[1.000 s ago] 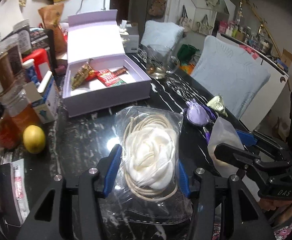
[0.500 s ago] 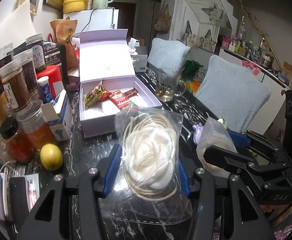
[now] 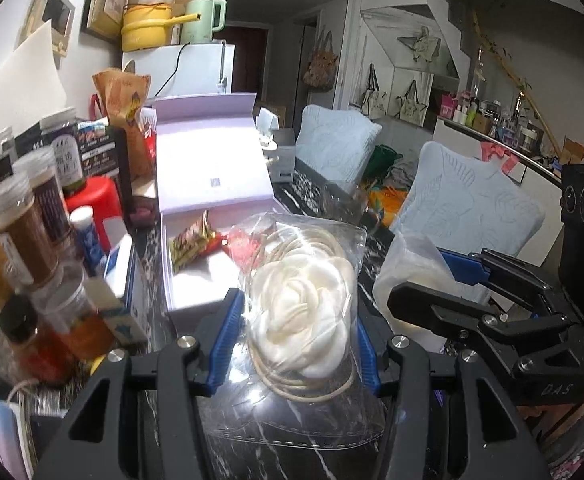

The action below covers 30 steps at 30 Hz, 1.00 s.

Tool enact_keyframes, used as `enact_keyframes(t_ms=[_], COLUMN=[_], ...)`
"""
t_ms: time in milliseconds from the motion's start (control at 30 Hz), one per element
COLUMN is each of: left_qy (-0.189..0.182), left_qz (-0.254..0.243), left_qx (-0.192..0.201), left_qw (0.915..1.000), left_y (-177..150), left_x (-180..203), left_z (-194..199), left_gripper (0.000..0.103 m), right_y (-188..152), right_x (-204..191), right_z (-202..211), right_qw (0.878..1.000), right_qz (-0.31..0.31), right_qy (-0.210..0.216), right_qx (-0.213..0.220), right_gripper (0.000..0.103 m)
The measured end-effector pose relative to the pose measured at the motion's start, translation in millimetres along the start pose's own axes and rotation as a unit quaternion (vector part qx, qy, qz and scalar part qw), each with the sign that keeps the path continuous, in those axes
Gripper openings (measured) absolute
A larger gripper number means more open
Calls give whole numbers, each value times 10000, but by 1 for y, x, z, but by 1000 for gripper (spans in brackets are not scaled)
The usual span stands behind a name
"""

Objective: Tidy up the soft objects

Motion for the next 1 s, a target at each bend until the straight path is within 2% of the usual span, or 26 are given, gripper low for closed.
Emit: enact_keyframes(t_ms=[367,733,1000], left_qy=[-19,-21,157], left_qz=[-82,-41,193], left_qx=[432,637,759], left_qw=[9990,9980,9968], left_y=[52,91,120], left_x=[-11,-25,-50], left_z=[-22,-61,-93], left_gripper=[51,51,51], right_y=[46,83,107], right_x=[25,62,84], right_z=[-26,-62,-92], right_qw=[9998,9993,9990], right_qz=[65,34,-2], right_qy=[-101,-349,-409], right_qx=[153,163,188], right_gripper=[58,58,58])
Point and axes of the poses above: each gripper's, at about its wrist camera, not at the fingertips, and z roughly against the way its jaws point, x to its right, y to its top, the point moved 7 cm from there along -z, roughly the way its jaws point, and after that the axes turned 2 degrees about y, right-handed, at the moved point
